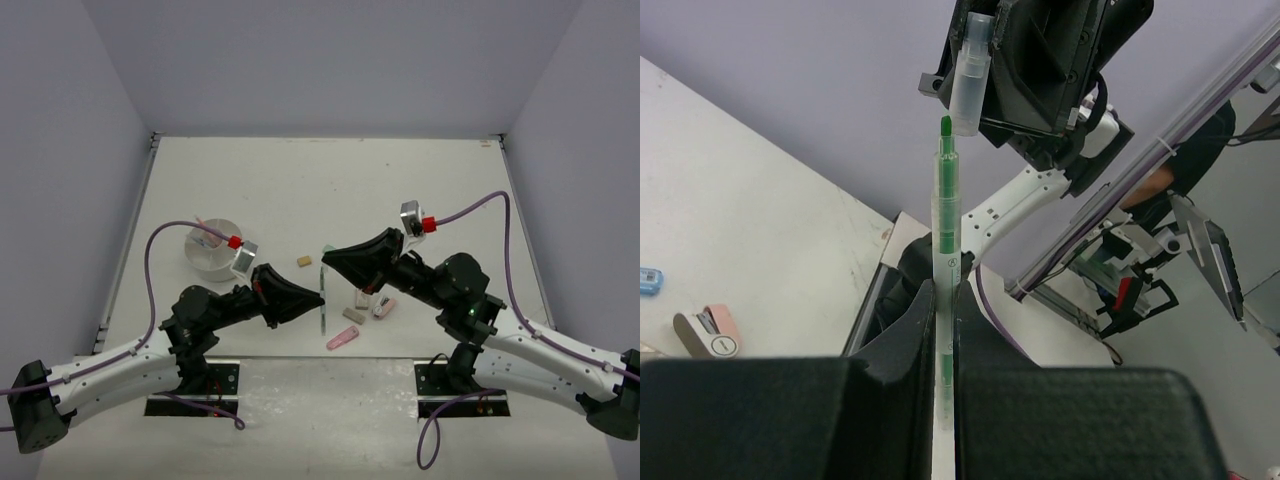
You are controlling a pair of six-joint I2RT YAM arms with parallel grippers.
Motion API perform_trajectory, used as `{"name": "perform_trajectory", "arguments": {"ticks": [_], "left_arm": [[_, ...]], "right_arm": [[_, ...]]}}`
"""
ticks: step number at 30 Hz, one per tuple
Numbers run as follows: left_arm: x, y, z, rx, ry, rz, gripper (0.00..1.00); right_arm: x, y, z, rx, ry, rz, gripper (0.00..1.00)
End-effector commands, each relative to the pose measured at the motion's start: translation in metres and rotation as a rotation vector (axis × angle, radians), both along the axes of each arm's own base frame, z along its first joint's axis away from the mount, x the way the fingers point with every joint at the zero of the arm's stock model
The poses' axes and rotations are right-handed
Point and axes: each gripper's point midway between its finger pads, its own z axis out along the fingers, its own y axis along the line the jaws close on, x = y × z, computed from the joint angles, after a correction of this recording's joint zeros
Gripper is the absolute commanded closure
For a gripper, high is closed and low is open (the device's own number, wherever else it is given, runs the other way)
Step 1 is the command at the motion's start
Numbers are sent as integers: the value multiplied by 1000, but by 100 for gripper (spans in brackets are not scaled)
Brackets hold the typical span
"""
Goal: Sort the stationery into containers
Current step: Close the pen cap on the pen.
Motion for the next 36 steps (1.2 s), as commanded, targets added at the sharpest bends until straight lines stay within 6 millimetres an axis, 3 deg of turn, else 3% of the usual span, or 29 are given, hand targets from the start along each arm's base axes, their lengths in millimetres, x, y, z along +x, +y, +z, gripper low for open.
{"name": "perform_trajectory", "arguments": {"ticks": [1,15,24,36], "left_arm": [[-7,2,15,-49,-42,-31,100],[-10,3,20,-59,-60,-42,100],[-8,6,23,-56,-67,-17,100],[-12,2,21,-41,-75,-51,100]], "right_arm": [[-1,-1,28,32,-61,-3,100],[3,8,23,-13,-61,1,100],[-5,7,16,-27,-63,38,100],[10,-4,37,-13,-50,-68,100]]}}
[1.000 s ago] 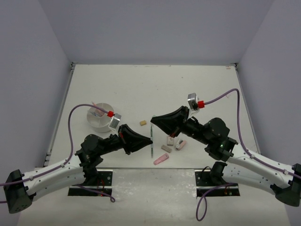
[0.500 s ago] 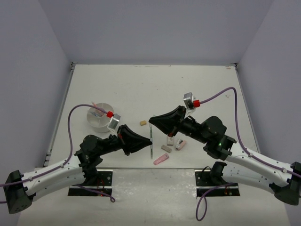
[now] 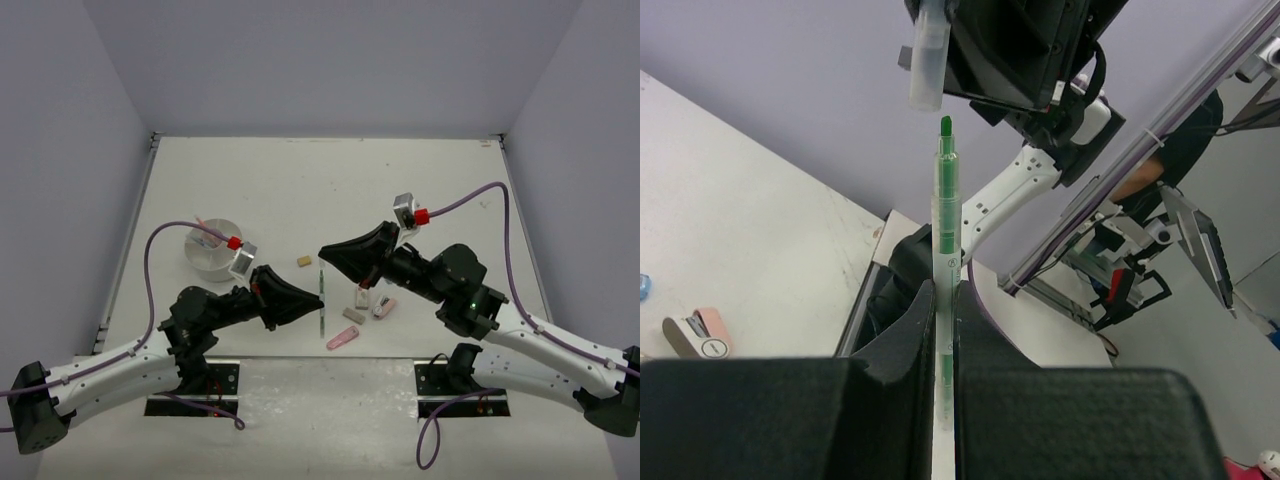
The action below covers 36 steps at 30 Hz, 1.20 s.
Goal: Sort the stationery into containers
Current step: Close the pen cap on the pen.
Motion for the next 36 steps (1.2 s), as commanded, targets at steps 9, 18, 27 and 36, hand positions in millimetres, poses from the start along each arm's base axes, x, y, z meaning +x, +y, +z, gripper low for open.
{"name": "perform_trajectory", "arguments": {"ticks": [9,18,27,36], "left_arm": [[-3,-1,16,-22,-43,-17,100],[-1,-1,21,-14,-48,-3,100],[-2,2,26,-29,-56,2,100],[2,6,33,-48,-76,38,100]], "right_arm": [[-4,-4,24,17,-38,4,100],[-11,1,12,-15,-23,56,100],[-11,1,1,-28,-9,57,100],[-14,1,-7,-20,15,69,100]]}}
